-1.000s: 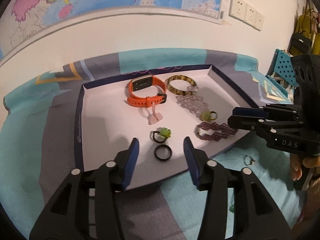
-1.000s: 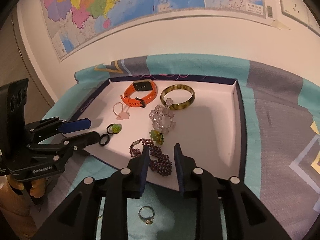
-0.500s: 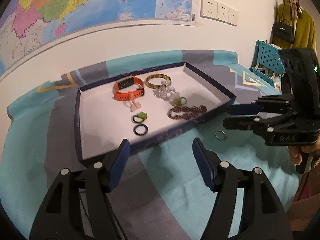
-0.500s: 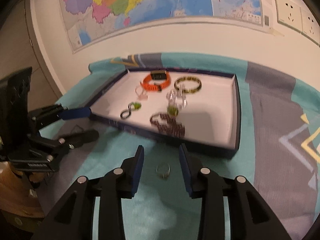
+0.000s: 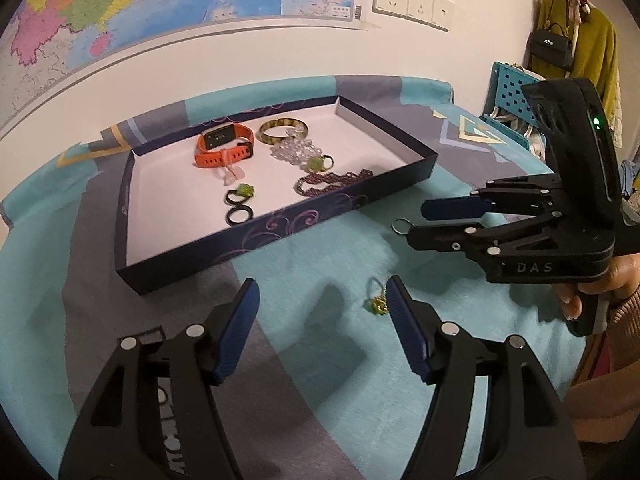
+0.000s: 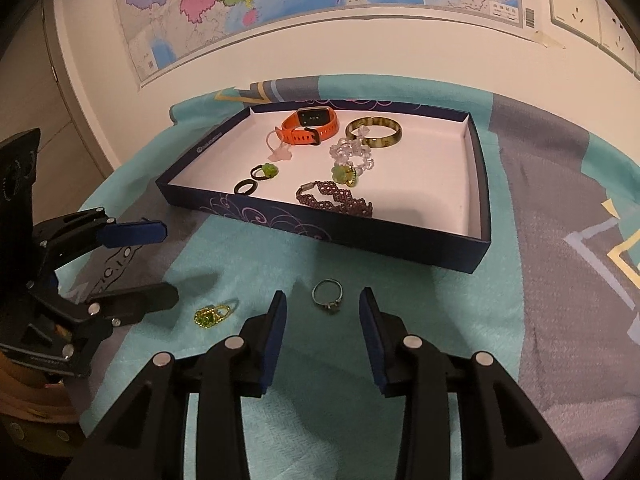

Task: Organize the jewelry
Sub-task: 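Lower the left tool onto the gold pendant while the right tool moves above the silver ring, then grasp the gold pendant with the left tool while the right tool grasps the silver ring, then carry the gold pendant over the box with the left tool while the right tool carries the ring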

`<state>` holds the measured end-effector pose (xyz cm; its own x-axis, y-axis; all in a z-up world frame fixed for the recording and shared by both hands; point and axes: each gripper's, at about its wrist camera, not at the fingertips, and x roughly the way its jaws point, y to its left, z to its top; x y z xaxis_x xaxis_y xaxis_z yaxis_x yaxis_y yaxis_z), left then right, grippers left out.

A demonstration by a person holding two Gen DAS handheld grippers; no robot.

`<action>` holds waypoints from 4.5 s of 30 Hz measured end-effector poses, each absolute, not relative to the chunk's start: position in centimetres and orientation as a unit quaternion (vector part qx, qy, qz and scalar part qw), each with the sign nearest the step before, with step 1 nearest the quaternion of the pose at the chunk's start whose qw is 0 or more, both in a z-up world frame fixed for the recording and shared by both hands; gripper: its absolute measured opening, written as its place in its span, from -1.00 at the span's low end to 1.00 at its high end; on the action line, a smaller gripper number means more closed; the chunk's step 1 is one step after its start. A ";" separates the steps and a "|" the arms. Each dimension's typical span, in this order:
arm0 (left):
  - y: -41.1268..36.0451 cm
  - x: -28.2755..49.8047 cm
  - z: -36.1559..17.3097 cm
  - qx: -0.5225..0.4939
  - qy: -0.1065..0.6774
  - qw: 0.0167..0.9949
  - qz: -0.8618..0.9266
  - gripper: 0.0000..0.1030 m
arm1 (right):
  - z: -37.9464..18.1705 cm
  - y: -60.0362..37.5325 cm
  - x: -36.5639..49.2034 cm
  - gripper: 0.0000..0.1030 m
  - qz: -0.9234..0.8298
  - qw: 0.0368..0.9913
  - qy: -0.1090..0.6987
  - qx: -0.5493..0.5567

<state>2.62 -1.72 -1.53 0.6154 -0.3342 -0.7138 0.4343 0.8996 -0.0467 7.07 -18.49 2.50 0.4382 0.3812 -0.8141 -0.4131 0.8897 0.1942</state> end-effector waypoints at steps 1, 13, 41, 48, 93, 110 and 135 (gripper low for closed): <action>-1.7 2.6 -1.6 0.064 0.383 0.896 -0.216 0.26 | 2.4 -18.5 7.1 -0.31 0.233 0.848 0.476 -0.018; -3.3 2.1 -2.3 0.070 0.395 0.885 -0.235 0.26 | 2.1 -18.3 7.2 -0.27 0.230 0.846 0.481 -0.021; -4.2 3.0 -3.5 0.057 0.422 0.871 -0.244 -0.77 | 2.0 -17.8 7.1 -0.25 0.233 0.845 0.481 -0.033; -3.7 3.1 -3.4 0.045 0.423 0.872 -0.241 -0.77 | 1.8 -17.1 7.4 -0.26 0.230 0.845 0.481 -0.051; -1.9 3.3 -1.5 0.027 0.403 0.888 -0.219 -0.77 | 4.0 -16.9 6.0 -0.71 0.245 0.856 0.454 -0.033; -1.3 3.9 -0.1 0.023 0.389 0.897 -0.210 -0.76 | 5.0 -16.7 6.5 -0.71 0.251 0.861 0.440 -0.037; -0.5 4.7 1.4 0.025 0.371 0.906 -0.200 -0.76 | 5.6 -16.3 7.3 -0.71 0.254 0.865 0.431 -0.046</action>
